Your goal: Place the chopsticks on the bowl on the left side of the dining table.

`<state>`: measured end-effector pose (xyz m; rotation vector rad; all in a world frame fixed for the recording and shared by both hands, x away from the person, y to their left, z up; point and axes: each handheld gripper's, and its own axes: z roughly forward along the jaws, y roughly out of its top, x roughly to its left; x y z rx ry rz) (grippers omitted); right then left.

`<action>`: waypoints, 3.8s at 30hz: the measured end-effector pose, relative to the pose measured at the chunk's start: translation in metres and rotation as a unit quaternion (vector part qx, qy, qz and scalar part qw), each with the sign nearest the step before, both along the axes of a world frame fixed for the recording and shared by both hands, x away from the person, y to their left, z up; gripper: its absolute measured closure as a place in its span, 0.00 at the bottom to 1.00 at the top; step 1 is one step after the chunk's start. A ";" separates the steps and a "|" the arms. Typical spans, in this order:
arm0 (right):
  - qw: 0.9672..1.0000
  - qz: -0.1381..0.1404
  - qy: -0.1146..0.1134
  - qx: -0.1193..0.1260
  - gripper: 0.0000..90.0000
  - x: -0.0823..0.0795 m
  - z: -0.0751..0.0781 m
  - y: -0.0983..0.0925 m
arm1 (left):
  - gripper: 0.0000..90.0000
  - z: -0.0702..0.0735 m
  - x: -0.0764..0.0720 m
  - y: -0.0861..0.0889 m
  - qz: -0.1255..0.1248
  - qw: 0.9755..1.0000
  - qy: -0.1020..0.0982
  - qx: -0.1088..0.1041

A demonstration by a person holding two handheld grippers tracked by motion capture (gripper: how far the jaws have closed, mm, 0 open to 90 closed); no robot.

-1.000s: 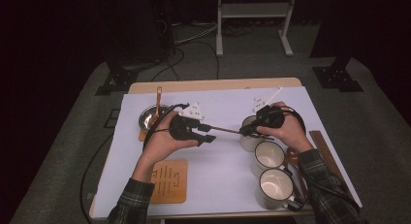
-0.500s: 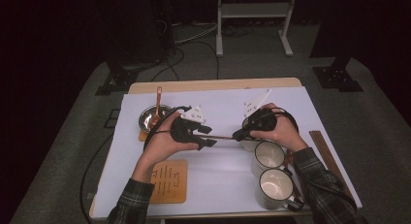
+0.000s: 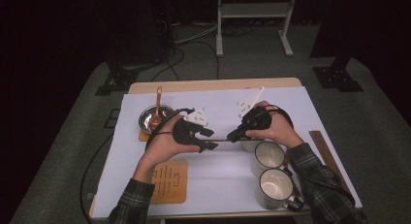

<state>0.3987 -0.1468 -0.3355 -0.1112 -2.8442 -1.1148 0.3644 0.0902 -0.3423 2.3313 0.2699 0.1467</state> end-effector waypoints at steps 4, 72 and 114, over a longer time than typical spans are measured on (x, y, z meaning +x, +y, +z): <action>1.000 0.010 -0.002 -0.001 0.95 0.001 0.002 0.005 | 0.58 -0.001 0.000 0.000 -0.003 1.000 0.001 0.001; 0.991 -0.089 -0.062 0.073 0.34 0.001 0.004 -0.025 | 0.94 -0.003 0.008 0.019 0.006 0.998 0.064 0.027; 0.947 -0.294 -0.087 0.093 0.23 -0.004 -0.023 -0.149 | 0.94 0.001 0.022 0.068 0.091 0.994 0.055 0.026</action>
